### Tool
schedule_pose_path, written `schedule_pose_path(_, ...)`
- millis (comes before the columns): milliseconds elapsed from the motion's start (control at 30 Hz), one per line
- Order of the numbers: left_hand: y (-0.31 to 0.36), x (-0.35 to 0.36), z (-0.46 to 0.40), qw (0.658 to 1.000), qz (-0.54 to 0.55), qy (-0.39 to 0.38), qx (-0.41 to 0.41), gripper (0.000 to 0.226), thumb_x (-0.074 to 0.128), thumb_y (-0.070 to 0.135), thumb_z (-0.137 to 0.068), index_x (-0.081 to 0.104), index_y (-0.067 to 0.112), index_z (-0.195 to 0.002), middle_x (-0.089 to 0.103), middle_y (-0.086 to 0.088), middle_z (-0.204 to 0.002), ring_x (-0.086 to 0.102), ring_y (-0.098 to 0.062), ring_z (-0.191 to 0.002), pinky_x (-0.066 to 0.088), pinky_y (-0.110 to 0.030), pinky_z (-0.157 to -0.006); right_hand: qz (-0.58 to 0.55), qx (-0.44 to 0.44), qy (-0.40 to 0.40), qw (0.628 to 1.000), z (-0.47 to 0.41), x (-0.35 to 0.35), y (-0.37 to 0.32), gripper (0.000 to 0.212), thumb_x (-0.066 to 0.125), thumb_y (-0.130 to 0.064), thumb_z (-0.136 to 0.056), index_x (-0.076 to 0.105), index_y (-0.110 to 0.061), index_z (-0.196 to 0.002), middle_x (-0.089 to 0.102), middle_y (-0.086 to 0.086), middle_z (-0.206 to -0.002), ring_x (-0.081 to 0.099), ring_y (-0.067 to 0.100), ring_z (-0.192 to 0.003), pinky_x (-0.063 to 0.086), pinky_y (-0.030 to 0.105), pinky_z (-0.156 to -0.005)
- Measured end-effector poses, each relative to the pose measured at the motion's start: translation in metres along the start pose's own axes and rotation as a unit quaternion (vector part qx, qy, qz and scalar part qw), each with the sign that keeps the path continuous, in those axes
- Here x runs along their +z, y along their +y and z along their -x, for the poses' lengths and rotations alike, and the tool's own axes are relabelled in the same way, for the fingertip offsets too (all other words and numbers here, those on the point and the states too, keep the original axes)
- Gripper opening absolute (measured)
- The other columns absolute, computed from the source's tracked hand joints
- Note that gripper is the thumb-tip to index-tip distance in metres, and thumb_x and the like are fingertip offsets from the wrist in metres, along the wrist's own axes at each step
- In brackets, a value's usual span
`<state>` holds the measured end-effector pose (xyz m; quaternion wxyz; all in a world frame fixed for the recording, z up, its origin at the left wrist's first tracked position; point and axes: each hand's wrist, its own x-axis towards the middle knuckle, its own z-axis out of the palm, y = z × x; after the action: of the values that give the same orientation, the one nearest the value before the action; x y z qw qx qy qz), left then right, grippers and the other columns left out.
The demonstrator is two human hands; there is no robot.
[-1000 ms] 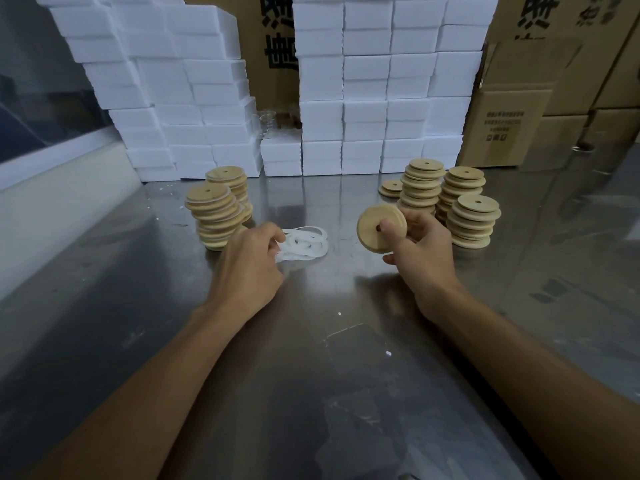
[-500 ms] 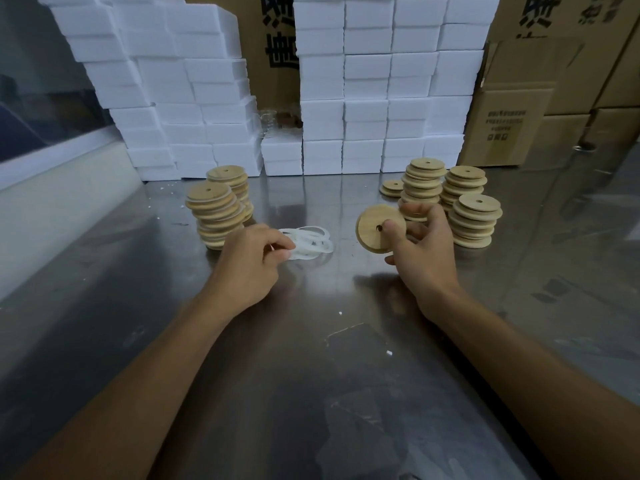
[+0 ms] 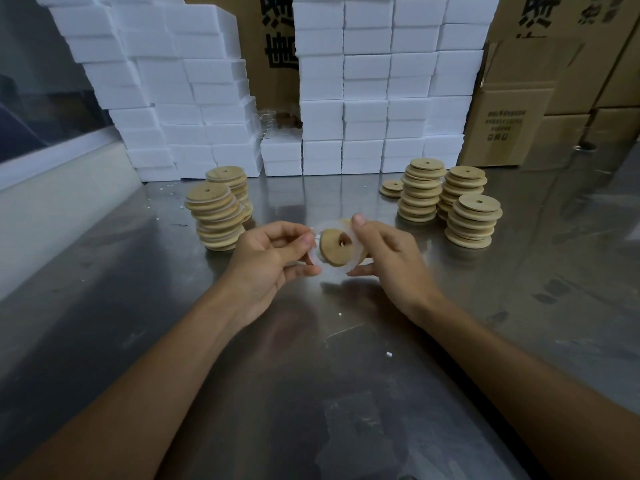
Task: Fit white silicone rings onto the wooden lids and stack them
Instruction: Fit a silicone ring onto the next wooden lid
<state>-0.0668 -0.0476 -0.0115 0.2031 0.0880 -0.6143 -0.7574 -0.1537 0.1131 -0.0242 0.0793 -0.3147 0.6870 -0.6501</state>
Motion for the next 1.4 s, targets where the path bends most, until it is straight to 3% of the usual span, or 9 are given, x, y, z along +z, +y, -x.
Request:
schedule_pose_path(133,-0.008,0.004,-0.001,0.999,-0.022,0.046,-0.007,0.005,0.065,0.002,-0.088,0.068,0.004,-0.084,0.074,-0.012,-0.081,0.072,-0.022,-0.073,0.057,-0.024,-0.056,0.046,-0.039,0.016,0.998,0.0,0.005,0.003,0.027,0.058,-0.03,-0.098,0.067,-0.007,-0.089,0.068,0.011,-0.087,0.069,0.025,-0.078,0.061,0.04,-0.064)
schedule_pose_path(233,-0.013,0.007,-0.001,0.996,-0.06,0.067,-0.008,0.006,0.07,0.008,-0.087,0.07,0.01,-0.082,0.072,-0.014,-0.09,0.071,-0.023,-0.078,0.056,-0.027,-0.055,0.072,-0.056,0.026,0.995,0.0,0.007,0.006,0.024,0.055,-0.028,-0.099,0.064,-0.009,-0.088,0.068,0.011,-0.085,0.067,0.028,-0.08,0.059,0.051,-0.067)
schedule_pose_path(367,-0.019,0.008,-0.003,0.99,-0.119,0.076,-0.003,0.008,0.074,0.013,-0.085,0.069,0.018,-0.082,0.07,-0.006,-0.095,0.07,-0.017,-0.078,0.055,-0.029,-0.056,0.116,-0.082,0.026,0.99,0.0,0.008,0.007,0.023,0.055,-0.029,-0.1,0.063,-0.011,-0.089,0.068,0.005,-0.08,0.065,0.026,-0.077,0.054,0.053,-0.068)
schedule_pose_path(600,-0.022,0.008,-0.002,0.991,-0.105,0.08,0.008,0.007,0.072,0.008,-0.087,0.066,0.01,-0.084,0.074,-0.008,-0.086,0.073,-0.023,-0.072,0.056,-0.028,-0.053,0.146,-0.101,0.008,0.984,0.003,0.009,0.006,0.017,0.053,-0.034,-0.101,0.06,-0.018,-0.097,0.069,0.001,-0.077,0.066,0.019,-0.069,0.056,0.045,-0.061)
schedule_pose_path(800,-0.025,0.012,-0.002,0.966,-0.188,0.12,0.129,0.02,0.071,0.003,-0.086,0.065,0.02,-0.077,0.072,-0.001,-0.079,0.073,-0.02,-0.069,0.059,-0.032,-0.051,0.11,-0.083,0.042,0.99,0.002,0.007,0.008,0.004,0.061,-0.025,-0.097,0.061,-0.021,-0.096,0.07,-0.002,-0.083,0.068,0.012,-0.069,0.055,0.029,-0.043)
schedule_pose_path(867,-0.026,0.012,-0.003,0.958,-0.213,0.119,0.15,0.021,0.071,0.005,-0.087,0.065,0.023,-0.077,0.073,-0.004,-0.081,0.074,-0.021,-0.073,0.06,-0.036,-0.055,0.101,-0.078,0.054,0.99,0.0,0.007,0.008,0.004,0.063,-0.023,-0.096,0.063,-0.021,-0.093,0.07,-0.004,-0.083,0.069,0.011,-0.071,0.055,0.025,-0.045)
schedule_pose_path(967,-0.027,0.01,-0.003,0.954,-0.222,0.124,0.157,0.021,0.07,0.006,-0.088,0.066,0.024,-0.077,0.072,-0.005,-0.082,0.073,-0.021,-0.075,0.061,-0.038,-0.057,0.102,-0.069,0.059,0.991,-0.001,0.007,0.009,0.005,0.065,-0.022,-0.094,0.065,-0.018,-0.091,0.072,-0.001,-0.084,0.071,0.015,-0.074,0.06,0.036,-0.051)
schedule_pose_path(1167,-0.026,0.006,-0.004,0.952,-0.237,0.132,0.141,0.023,0.066,0.004,-0.09,0.065,0.022,-0.077,0.073,-0.004,-0.085,0.073,-0.017,-0.08,0.059,-0.03,-0.06,0.107,-0.051,0.056,0.991,-0.002,0.004,0.009,0.005,0.068,-0.02,-0.092,0.065,-0.017,-0.089,0.073,-0.003,-0.084,0.072,0.013,-0.076,0.061,0.041,-0.063)
schedule_pose_path(1400,-0.023,0.006,-0.004,0.973,-0.173,0.12,0.094,0.023,0.064,-0.006,-0.088,0.064,0.01,-0.072,0.072,-0.003,-0.075,0.073,-0.012,-0.07,0.059,-0.025,-0.057,0.047,0.0,0.036,0.998,-0.004,0.002,0.004,0.008,0.069,-0.009,-0.09,0.066,-0.008,-0.083,0.074,0.014,-0.083,0.074,0.026,-0.077,0.062,0.048,-0.069)
